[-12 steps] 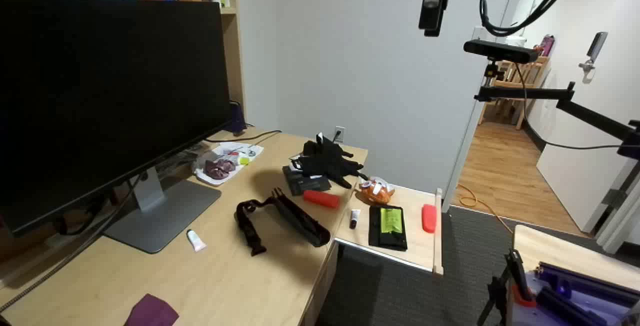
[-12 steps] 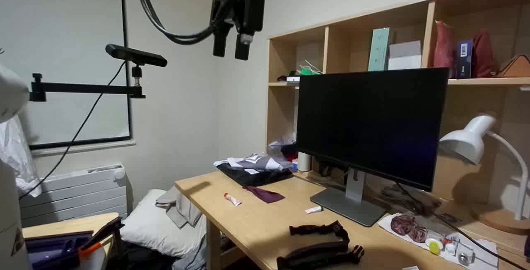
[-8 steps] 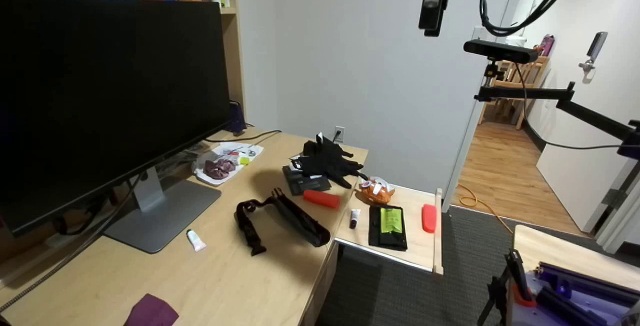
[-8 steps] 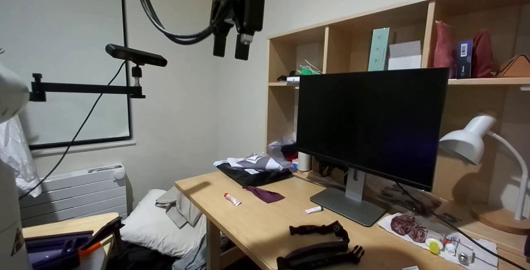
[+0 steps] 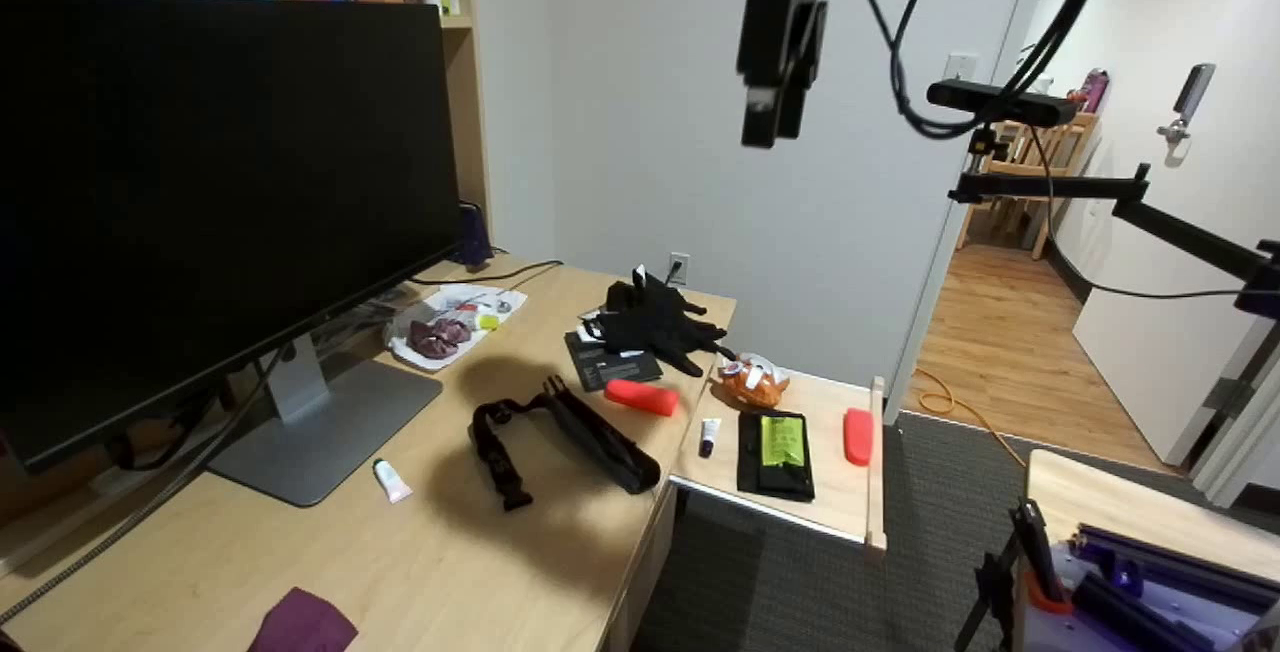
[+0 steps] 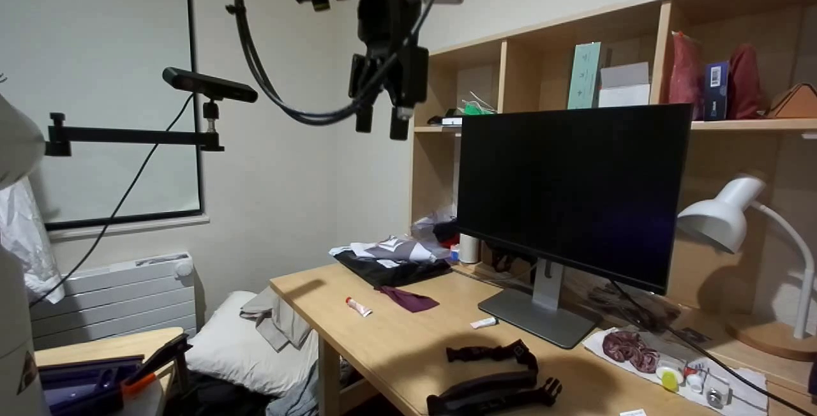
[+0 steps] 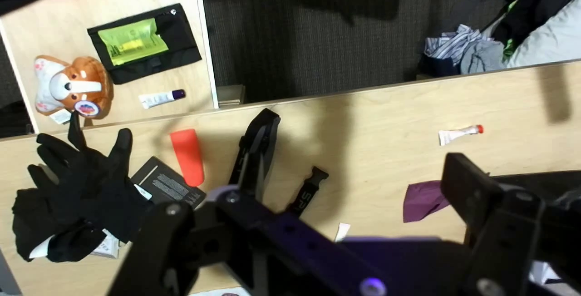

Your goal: Put the black object on the left side of the table

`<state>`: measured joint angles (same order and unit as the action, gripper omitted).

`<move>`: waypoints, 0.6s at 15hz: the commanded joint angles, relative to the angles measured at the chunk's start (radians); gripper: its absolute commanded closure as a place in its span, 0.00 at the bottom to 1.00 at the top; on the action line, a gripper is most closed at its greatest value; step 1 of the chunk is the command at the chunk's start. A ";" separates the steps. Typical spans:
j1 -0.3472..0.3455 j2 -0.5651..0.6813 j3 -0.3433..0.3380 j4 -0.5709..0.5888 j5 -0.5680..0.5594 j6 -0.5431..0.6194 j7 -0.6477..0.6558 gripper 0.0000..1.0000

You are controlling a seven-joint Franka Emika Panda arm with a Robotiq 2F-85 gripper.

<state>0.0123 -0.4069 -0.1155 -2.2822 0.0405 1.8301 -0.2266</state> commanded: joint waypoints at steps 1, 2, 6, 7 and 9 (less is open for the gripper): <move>-0.006 0.177 0.037 -0.031 -0.018 0.191 0.032 0.00; -0.009 0.232 0.039 -0.037 -0.022 0.253 0.028 0.00; -0.024 0.434 0.036 -0.027 -0.030 0.437 0.017 0.00; -0.031 0.481 0.034 -0.022 -0.025 0.470 0.016 0.00; -0.047 0.569 0.031 -0.009 -0.012 0.535 0.019 0.00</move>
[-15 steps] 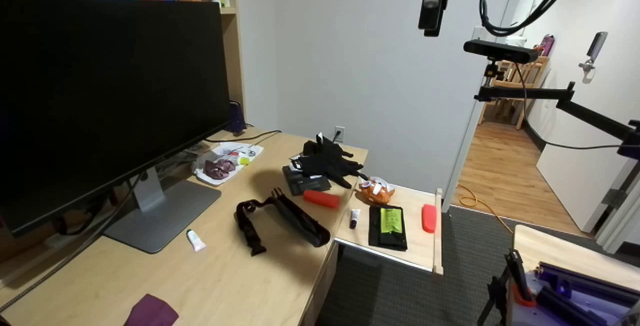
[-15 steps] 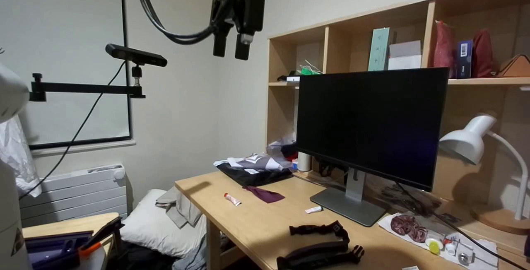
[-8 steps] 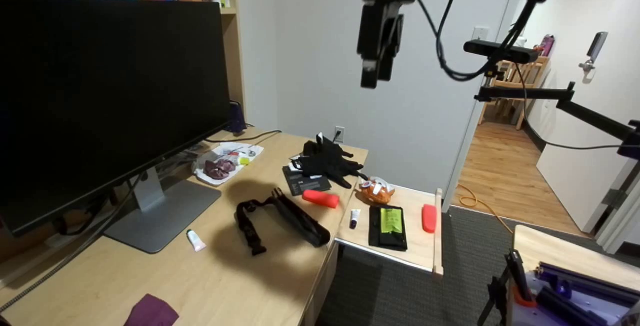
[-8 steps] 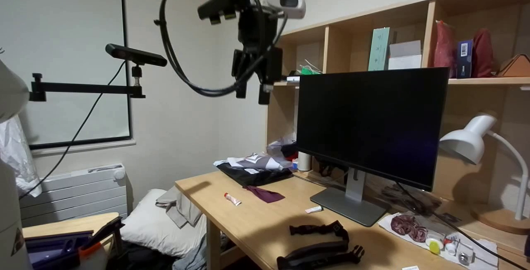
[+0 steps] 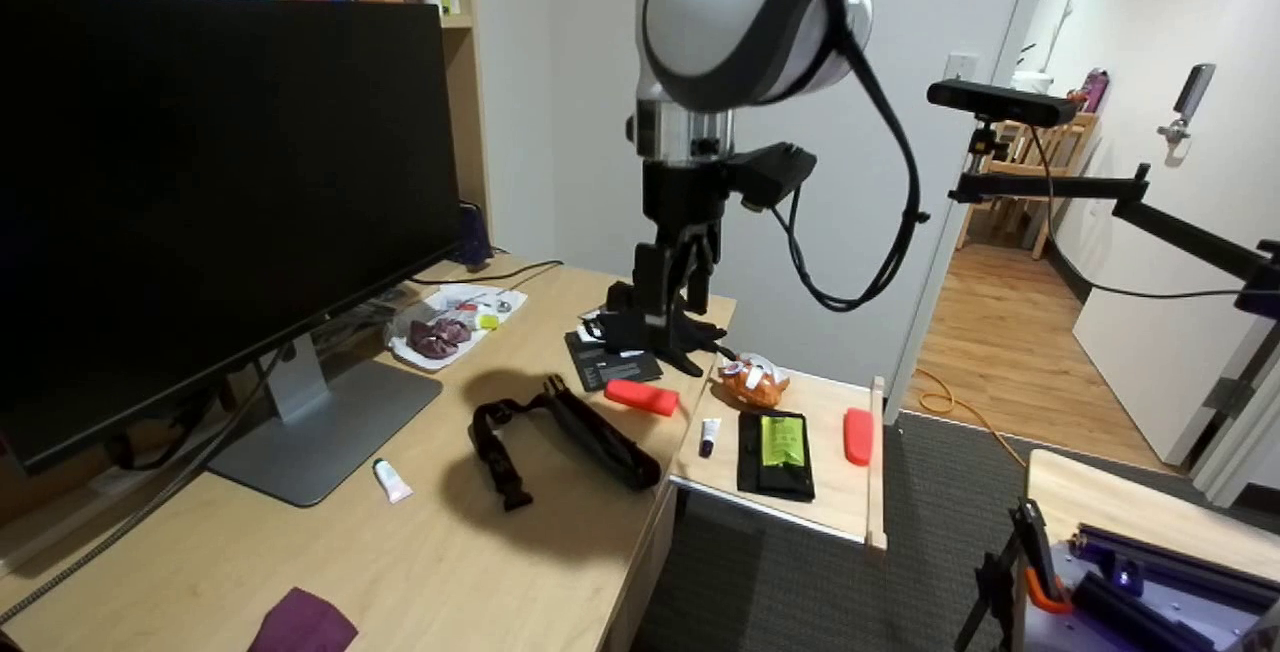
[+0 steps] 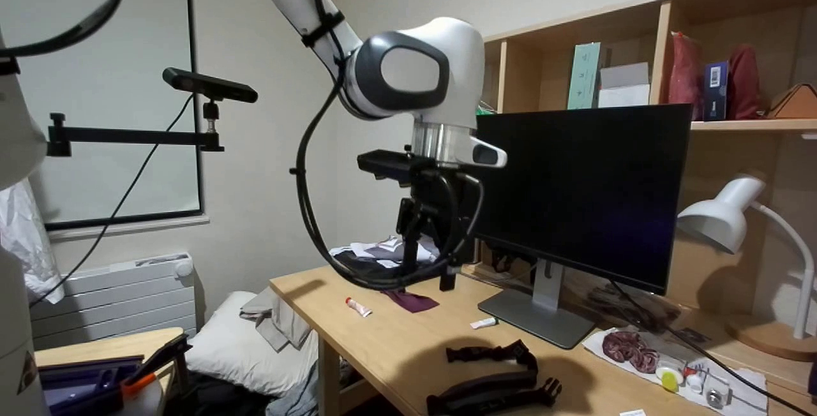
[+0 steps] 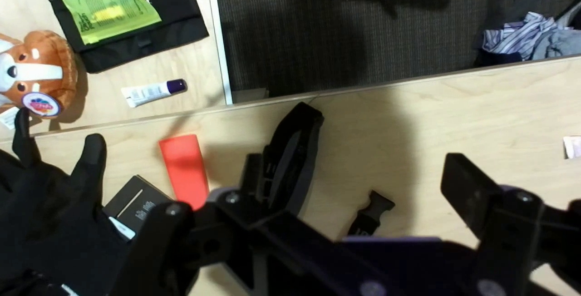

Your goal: Put the black object on the left side of the table

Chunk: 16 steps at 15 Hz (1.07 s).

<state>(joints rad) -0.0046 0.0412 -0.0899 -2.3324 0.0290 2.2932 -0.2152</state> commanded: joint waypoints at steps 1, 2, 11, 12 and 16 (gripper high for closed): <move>-0.039 0.168 0.004 0.056 0.002 0.105 0.015 0.00; -0.047 0.212 0.004 0.074 0.000 0.124 0.023 0.00; -0.062 0.496 0.025 0.250 0.004 0.185 0.123 0.00; -0.059 0.509 0.031 0.263 0.007 0.184 0.137 0.00; -0.040 0.573 0.048 0.342 0.017 0.193 0.212 0.00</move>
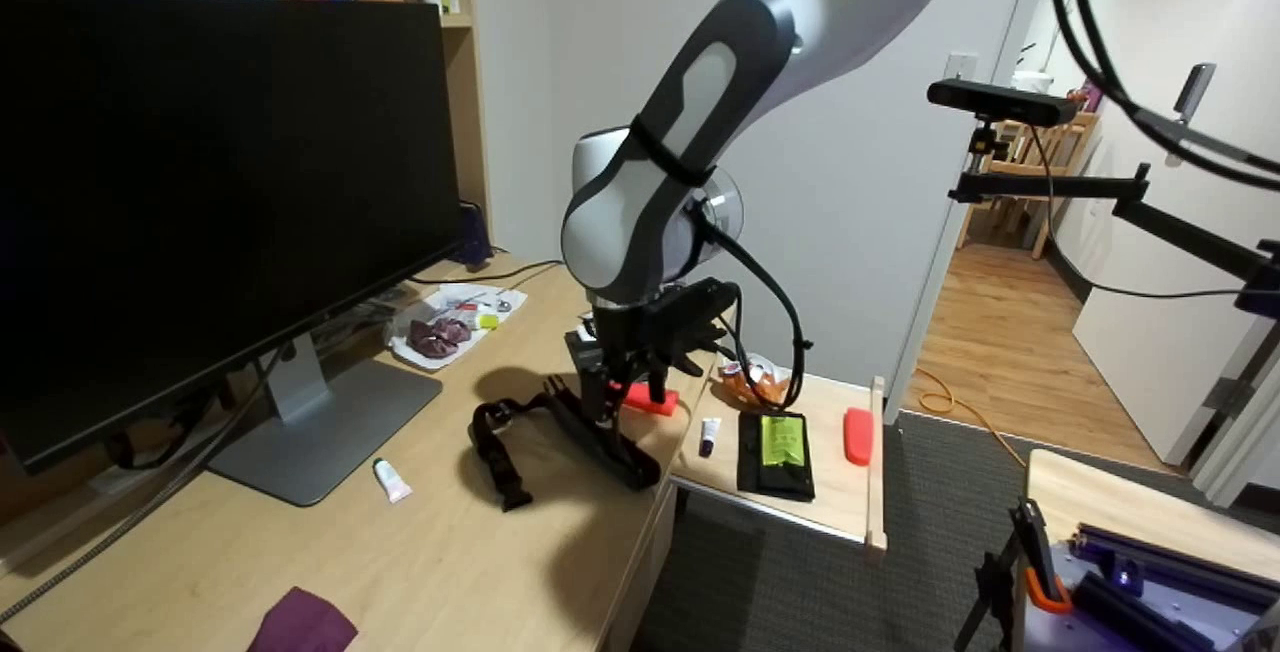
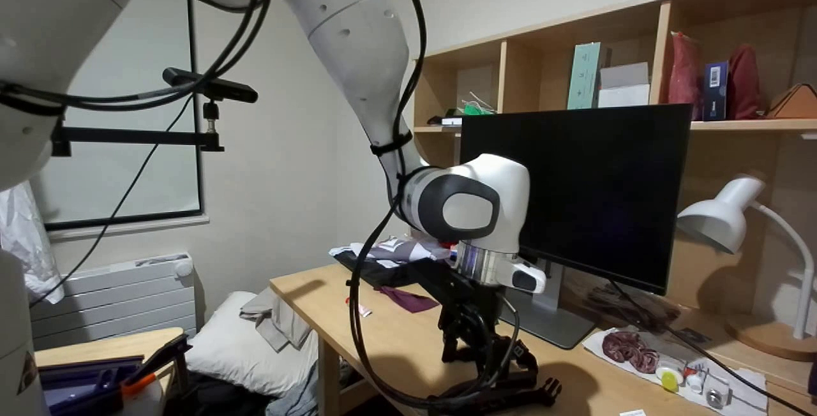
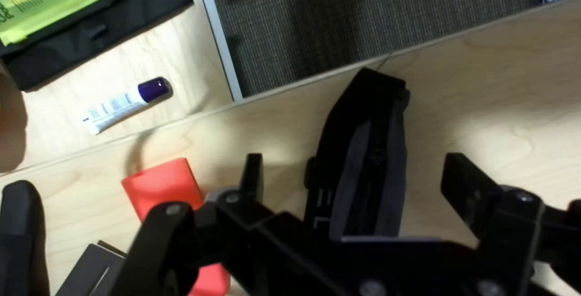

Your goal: Put the black object on the left side of the table

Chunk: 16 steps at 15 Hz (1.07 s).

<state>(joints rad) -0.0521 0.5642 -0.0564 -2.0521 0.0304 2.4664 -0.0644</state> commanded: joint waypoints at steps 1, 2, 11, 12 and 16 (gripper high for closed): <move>0.010 0.066 0.018 0.086 0.023 0.019 0.080 0.00; 0.014 0.076 0.022 0.106 0.028 0.024 0.101 0.00; 0.037 0.103 0.027 0.165 0.009 0.053 0.128 0.00; 0.037 0.103 0.027 0.165 0.009 0.053 0.129 0.00; 0.019 0.134 0.042 0.172 0.026 0.154 0.108 0.00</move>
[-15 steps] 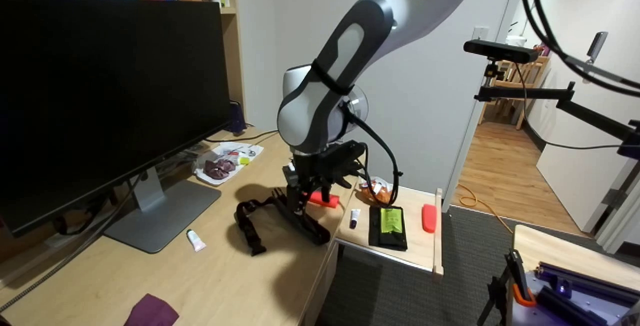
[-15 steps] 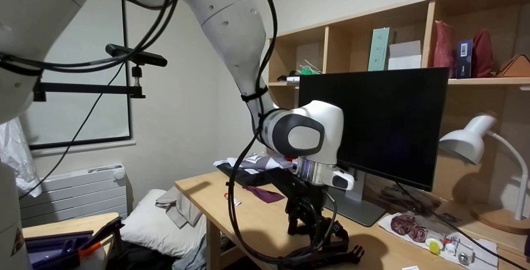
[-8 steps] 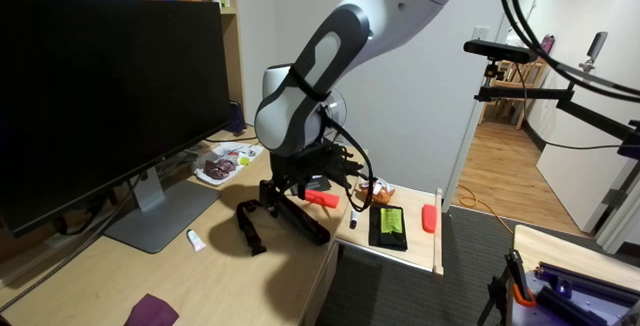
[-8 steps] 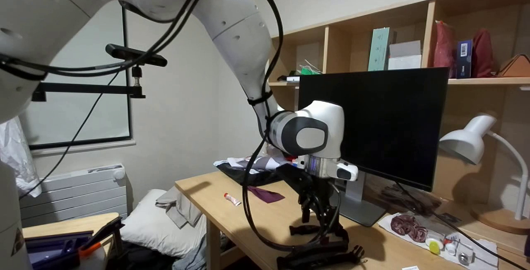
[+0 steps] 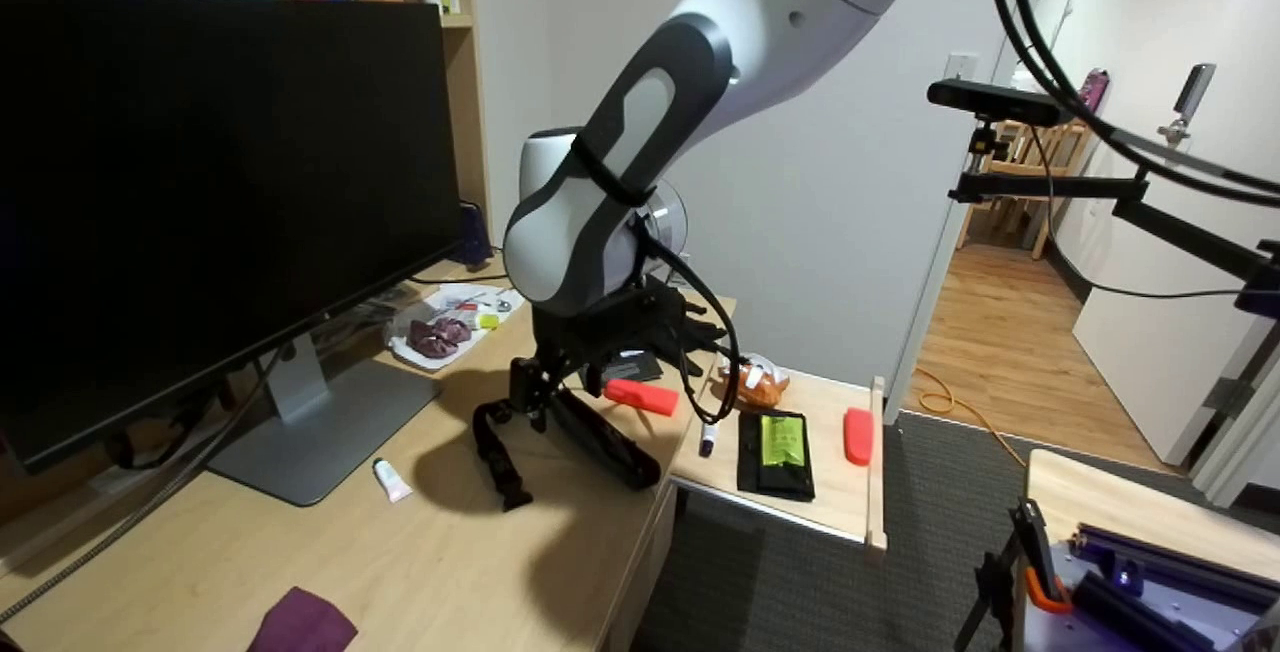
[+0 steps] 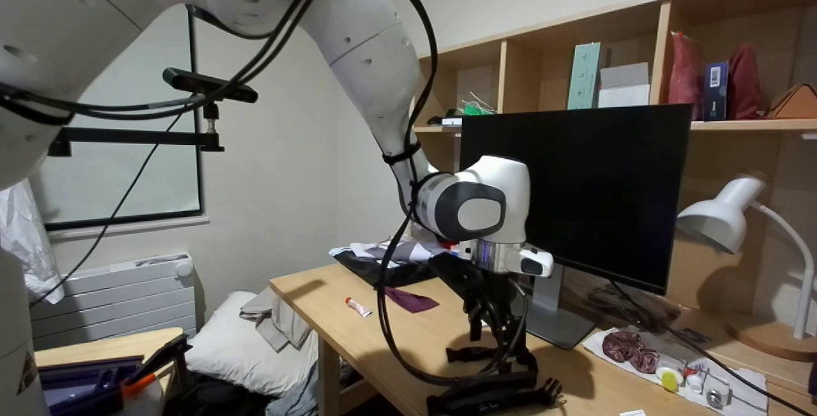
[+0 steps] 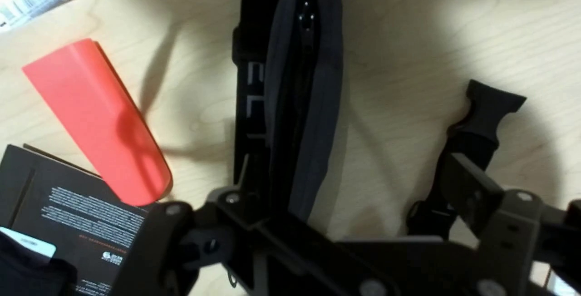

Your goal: Put the black object on the left side of the table

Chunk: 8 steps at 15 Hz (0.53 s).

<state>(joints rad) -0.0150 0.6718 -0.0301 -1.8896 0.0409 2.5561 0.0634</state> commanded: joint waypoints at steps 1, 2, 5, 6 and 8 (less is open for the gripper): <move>-0.018 0.035 0.016 0.010 0.011 0.090 -0.023 0.00; -0.019 0.045 0.018 0.015 0.009 0.108 -0.029 0.00; -0.030 0.077 0.034 0.029 0.017 0.139 -0.039 0.00; -0.025 0.080 0.037 0.023 0.018 0.169 -0.030 0.00; -0.037 0.100 0.048 0.034 0.020 0.185 -0.041 0.00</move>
<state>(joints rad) -0.0245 0.7377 -0.0109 -1.8816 0.0409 2.7049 0.0610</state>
